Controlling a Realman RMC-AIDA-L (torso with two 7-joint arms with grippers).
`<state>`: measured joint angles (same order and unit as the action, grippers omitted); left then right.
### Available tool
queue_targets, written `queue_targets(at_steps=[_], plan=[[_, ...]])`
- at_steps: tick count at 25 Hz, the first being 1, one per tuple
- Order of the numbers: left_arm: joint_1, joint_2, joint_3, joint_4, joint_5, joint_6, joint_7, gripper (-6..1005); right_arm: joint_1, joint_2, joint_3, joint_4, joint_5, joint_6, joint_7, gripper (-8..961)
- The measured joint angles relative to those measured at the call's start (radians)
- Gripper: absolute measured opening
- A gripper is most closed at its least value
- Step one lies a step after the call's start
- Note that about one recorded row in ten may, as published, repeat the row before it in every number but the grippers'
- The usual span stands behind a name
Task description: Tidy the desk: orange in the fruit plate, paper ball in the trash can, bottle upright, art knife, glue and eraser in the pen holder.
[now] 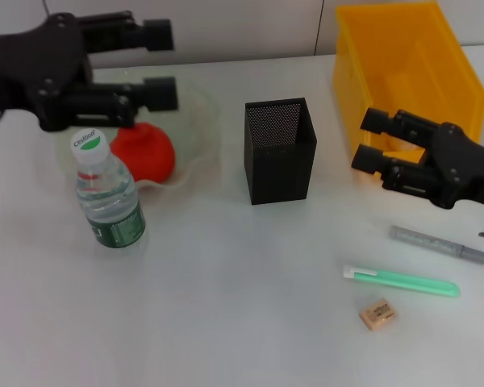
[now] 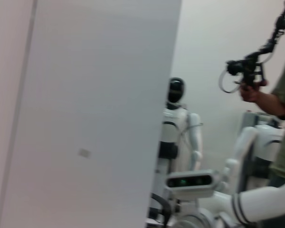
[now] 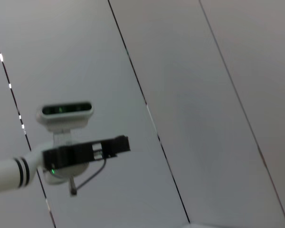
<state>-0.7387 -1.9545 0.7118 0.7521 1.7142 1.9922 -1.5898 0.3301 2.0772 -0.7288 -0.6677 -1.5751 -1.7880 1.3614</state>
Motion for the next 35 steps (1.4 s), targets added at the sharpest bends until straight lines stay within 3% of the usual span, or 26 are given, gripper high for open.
queue_targets(at_steps=[6,10,18,22,35], plan=[[-0.008,-0.033,0.103,-0.009,-0.066,0.010,-0.017,792,0.002,0.000,0.000,-0.062,-0.088,0.042,0.021,775],[-0.002,-0.029,0.109,-0.031,-0.138,0.013,-0.017,792,0.000,0.000,0.006,-0.084,-0.104,0.048,0.023,775],[0.043,-0.016,0.132,-0.026,-0.111,0.005,0.083,791,-0.007,-0.002,0.005,-0.140,-0.117,0.049,0.068,775],[0.074,-0.013,0.153,-0.026,-0.105,0.001,0.143,791,-0.009,-0.002,0.009,-0.280,-0.198,0.049,0.195,775],[0.129,-0.019,0.166,-0.025,-0.105,-0.013,0.208,792,-0.013,0.001,0.010,-0.501,-0.310,0.049,0.357,776]])
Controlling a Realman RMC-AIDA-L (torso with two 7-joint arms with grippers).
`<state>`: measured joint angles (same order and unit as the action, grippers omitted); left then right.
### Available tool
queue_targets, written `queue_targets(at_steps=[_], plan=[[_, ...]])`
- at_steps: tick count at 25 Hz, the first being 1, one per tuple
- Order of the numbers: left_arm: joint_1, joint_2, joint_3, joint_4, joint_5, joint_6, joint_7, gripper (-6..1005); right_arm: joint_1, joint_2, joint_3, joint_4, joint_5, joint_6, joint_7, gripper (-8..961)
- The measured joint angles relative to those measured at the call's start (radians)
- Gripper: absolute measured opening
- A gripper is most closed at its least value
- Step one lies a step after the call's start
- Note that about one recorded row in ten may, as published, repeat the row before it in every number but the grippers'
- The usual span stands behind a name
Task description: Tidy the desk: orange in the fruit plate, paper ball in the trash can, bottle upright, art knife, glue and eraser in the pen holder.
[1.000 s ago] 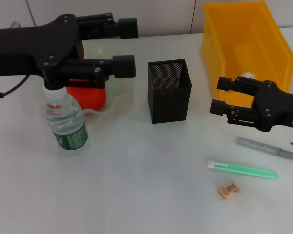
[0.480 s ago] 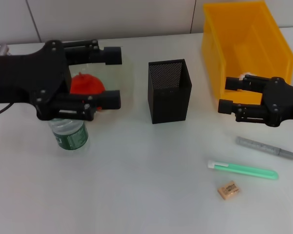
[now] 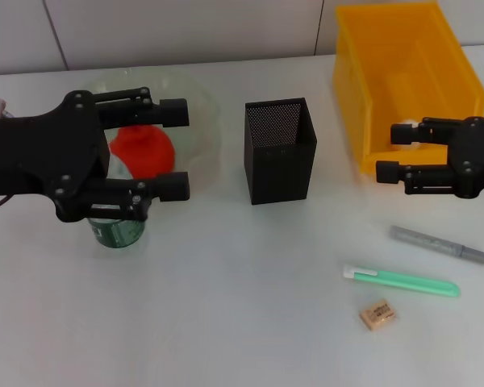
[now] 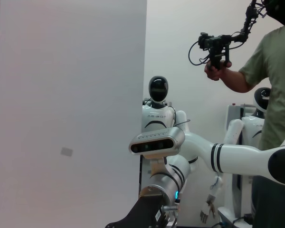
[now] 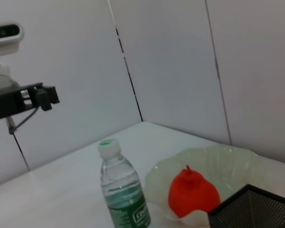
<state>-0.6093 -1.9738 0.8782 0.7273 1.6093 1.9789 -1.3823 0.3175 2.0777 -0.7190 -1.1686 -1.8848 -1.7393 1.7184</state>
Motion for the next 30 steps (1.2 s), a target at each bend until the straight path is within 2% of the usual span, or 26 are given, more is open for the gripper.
queue_targets(at_steps=[6,14,17,22,30], plan=[[0.013,-0.004,-0.003,0.008,-0.005,-0.003,0.006,789,0.004,0.001,-0.005,-0.095,-0.048,-0.013,0.100,776],[0.016,-0.008,0.004,0.012,-0.001,-0.017,0.006,786,0.039,0.000,-0.034,-0.226,-0.204,-0.062,0.209,776],[0.017,-0.011,0.006,0.012,-0.001,-0.017,0.007,786,0.065,0.001,-0.086,-0.323,-0.329,-0.087,0.287,776],[0.026,-0.013,0.009,0.012,0.012,-0.011,0.025,786,0.098,0.002,-0.165,-0.395,-0.436,-0.110,0.379,776],[0.031,-0.021,0.010,0.012,0.047,-0.013,0.037,786,0.166,0.000,-0.268,-0.431,-0.581,-0.149,0.504,776]])
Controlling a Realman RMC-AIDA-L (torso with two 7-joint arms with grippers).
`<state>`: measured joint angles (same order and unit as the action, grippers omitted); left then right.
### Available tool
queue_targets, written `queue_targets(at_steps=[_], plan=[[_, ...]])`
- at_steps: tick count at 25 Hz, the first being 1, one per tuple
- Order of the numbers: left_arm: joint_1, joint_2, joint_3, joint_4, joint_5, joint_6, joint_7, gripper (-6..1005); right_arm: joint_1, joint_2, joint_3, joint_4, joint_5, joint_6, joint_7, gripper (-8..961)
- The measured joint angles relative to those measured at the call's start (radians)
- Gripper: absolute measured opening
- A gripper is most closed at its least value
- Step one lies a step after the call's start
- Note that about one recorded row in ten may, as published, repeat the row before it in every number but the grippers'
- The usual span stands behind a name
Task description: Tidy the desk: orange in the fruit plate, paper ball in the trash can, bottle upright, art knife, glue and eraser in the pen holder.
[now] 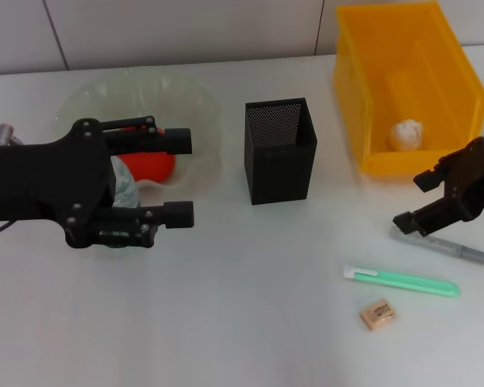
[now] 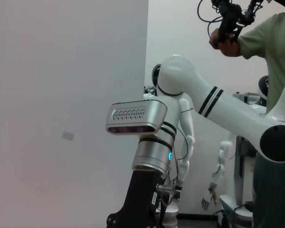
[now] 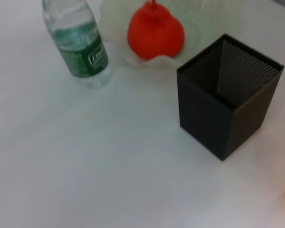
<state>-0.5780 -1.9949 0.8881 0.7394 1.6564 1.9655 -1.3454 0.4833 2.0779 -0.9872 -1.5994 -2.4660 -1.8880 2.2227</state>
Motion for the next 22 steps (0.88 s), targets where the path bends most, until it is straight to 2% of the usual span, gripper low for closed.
queue_targets(at_steps=[6,12,17,22], plan=[[0.004,-0.004,0.000,-0.001,0.001,-0.001,0.005,786,0.026,0.002,-0.096,-0.009,-0.061,0.001,0.056,776],[0.009,-0.012,0.000,0.000,0.004,-0.004,0.009,786,0.064,0.002,-0.201,0.043,-0.155,0.016,0.078,776],[0.014,-0.023,-0.009,0.001,0.005,-0.026,0.010,786,0.079,0.003,-0.263,0.092,-0.167,0.044,0.101,775],[0.015,-0.024,-0.005,0.001,0.005,-0.029,0.011,786,0.091,0.003,-0.292,0.141,-0.171,0.066,0.107,775]])
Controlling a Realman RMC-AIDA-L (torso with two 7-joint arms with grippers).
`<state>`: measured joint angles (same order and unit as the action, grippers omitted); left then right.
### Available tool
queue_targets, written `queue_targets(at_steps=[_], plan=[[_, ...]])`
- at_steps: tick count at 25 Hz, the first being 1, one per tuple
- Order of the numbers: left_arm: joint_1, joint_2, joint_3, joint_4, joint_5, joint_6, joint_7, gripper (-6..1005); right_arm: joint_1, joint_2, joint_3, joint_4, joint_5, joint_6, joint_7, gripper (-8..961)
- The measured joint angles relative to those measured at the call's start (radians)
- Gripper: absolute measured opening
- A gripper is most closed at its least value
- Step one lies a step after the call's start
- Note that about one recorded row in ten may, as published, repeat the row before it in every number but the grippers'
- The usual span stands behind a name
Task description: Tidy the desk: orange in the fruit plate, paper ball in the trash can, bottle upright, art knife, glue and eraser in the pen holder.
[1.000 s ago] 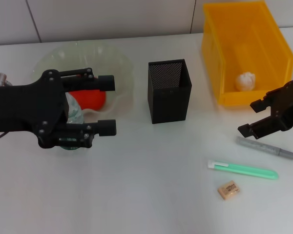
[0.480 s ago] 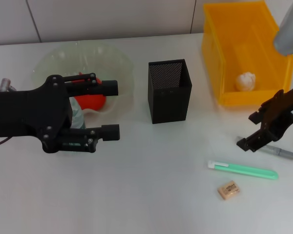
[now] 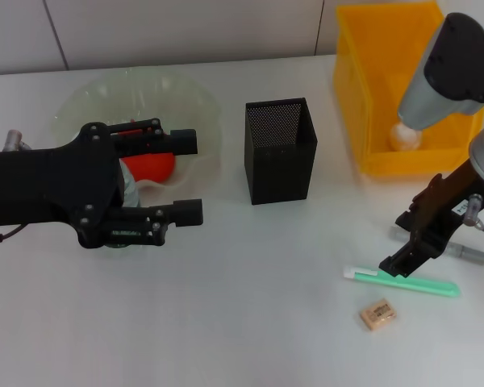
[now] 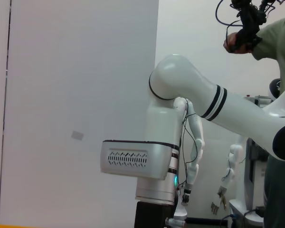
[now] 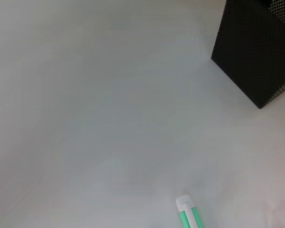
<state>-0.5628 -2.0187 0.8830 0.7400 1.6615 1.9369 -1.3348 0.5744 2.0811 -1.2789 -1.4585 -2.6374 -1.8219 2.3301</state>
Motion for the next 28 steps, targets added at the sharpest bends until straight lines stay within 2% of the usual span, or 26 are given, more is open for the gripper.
queue_targets(at_steps=[10,28], plan=[[0.000,-0.002,-0.001,-0.001,0.000,0.000,0.000,786,0.016,0.001,-0.074,0.052,-0.025,0.049,0.013,776],[0.001,0.002,0.002,-0.001,0.000,-0.005,0.000,786,0.052,0.000,-0.139,0.092,-0.045,0.066,0.047,776]])
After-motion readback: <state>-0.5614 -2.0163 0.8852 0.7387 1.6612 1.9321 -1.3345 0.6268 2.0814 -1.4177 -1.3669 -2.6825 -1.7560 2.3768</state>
